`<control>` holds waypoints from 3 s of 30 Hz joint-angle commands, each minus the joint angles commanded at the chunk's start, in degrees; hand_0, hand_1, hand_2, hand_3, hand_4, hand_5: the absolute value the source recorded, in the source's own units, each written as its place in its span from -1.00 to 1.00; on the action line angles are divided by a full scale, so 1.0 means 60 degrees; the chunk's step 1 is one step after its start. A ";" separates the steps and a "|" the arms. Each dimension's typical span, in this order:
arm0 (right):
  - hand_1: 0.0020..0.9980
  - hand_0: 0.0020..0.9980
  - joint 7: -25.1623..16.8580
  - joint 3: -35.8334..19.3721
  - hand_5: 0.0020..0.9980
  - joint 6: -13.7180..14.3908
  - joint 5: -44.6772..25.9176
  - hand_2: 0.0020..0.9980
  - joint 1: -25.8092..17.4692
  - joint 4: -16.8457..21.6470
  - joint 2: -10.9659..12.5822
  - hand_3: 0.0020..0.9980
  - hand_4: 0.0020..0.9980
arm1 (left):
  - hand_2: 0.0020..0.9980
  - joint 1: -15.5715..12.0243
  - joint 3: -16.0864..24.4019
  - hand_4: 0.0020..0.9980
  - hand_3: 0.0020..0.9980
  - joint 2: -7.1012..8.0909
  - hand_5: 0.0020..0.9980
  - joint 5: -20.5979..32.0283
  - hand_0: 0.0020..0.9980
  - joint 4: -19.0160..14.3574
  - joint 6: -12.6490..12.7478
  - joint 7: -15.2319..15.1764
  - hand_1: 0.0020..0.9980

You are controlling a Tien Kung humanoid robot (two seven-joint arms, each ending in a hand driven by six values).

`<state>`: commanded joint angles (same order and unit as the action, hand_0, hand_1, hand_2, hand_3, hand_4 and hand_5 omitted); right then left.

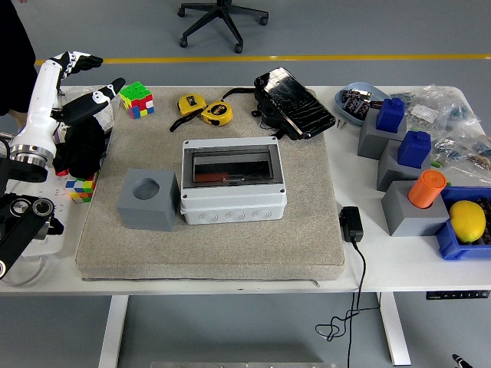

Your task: Fetch the battery,place it into the box,close the lid of the box

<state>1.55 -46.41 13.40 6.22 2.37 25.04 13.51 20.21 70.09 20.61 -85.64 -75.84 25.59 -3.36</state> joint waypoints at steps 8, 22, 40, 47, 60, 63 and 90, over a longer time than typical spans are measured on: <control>0.28 0.15 0.0002 0.0049 -0.21 0.0025 -0.0003 0.29 0.0133 -0.0016 0.0047 0.07 0.71 | 0.42 -0.0329 0.0926 0.85 0.29 0.0088 -0.14 -0.0798 0.57 0.0092 0.0129 0.0059 0.54; 0.28 0.16 0.0057 0.0328 -0.20 0.0001 -0.0079 0.29 0.0342 -0.0068 0.0116 0.07 0.71 | 0.43 -0.0781 0.1882 0.86 0.29 0.0121 -0.14 -0.1123 0.57 0.0197 0.0088 0.0012 0.54; 0.28 0.15 0.0095 0.0514 -0.20 0.0020 -0.0164 0.29 0.0374 -0.0105 0.0184 0.07 0.72 | 0.44 -0.0854 0.2077 0.86 0.30 0.0054 -0.13 -0.1459 0.60 0.0245 0.0101 0.0066 0.55; 0.28 0.15 0.0112 0.0534 -0.20 0.0022 -0.0174 0.29 0.0345 -0.0109 0.0188 0.07 0.72 | 0.44 -0.0883 0.2012 0.85 0.30 0.0049 -0.13 -0.1444 0.60 0.0208 0.0093 0.0085 0.55; 0.28 0.15 0.0107 0.0456 -0.20 0.0018 -0.0116 0.29 0.0243 -0.0088 0.0174 0.07 0.72 | 0.44 -0.1059 0.2107 0.85 0.30 -0.0015 -0.13 -0.1446 0.60 0.0214 0.0070 0.0111 0.55; 0.28 0.15 0.0095 0.0330 -0.20 0.0041 -0.0077 0.29 0.0188 -0.0082 0.0182 0.07 0.72 | 0.44 -0.1086 0.2119 0.85 0.30 -0.0044 -0.13 -0.1463 0.60 0.0220 0.0070 0.0115 0.55; 0.29 0.16 0.0072 -0.0005 -0.19 0.0013 -0.0022 0.29 0.0006 -0.0076 0.0055 0.07 0.72 | 0.44 -0.1128 0.2093 0.83 0.30 -0.0165 -0.13 -0.1193 0.63 0.0182 -0.0096 0.0102 0.50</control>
<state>1.98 -46.44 13.48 6.09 2.40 24.59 13.84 13.44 82.65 19.62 -92.80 -74.75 25.02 -2.75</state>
